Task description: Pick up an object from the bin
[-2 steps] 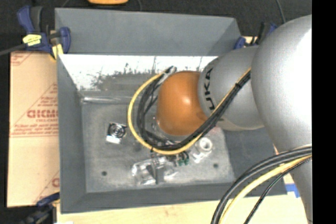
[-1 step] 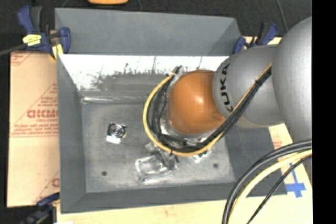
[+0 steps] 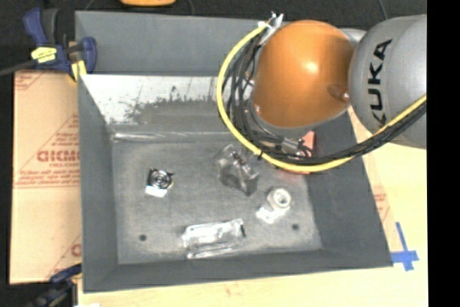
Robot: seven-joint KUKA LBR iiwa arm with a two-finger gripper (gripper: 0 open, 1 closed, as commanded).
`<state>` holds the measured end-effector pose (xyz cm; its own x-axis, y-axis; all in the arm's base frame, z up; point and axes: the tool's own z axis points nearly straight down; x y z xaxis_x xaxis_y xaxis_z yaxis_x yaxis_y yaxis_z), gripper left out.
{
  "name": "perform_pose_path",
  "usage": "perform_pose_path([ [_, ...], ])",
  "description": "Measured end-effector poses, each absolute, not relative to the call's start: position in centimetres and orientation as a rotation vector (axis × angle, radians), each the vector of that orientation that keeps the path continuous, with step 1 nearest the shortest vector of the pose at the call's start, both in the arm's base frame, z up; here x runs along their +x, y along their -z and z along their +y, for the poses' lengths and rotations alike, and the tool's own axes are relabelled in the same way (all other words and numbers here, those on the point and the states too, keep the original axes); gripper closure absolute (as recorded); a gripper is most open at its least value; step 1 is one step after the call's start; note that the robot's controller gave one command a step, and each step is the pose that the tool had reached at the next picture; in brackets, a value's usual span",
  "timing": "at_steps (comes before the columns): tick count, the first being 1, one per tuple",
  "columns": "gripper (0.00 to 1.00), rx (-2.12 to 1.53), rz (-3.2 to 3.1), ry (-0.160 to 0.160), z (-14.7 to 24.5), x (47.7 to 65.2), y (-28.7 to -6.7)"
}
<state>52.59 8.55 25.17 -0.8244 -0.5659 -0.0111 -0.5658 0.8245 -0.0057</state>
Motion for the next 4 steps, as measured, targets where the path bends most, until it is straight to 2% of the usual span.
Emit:
perform_pose_path([
  [1,0.0,-0.928,2.998,-0.001,8.6,52.4,-24.7],
  [2,0.0,-0.986,2.99,-0.005,10.4,48.3,-16.8],
  [3,0.0,-0.736,3.063,-0.001,8.6,48.7,-7.4],
  [4,1.0,-0.74,3.078,0.003,8.4,48.3,-7.5],
])
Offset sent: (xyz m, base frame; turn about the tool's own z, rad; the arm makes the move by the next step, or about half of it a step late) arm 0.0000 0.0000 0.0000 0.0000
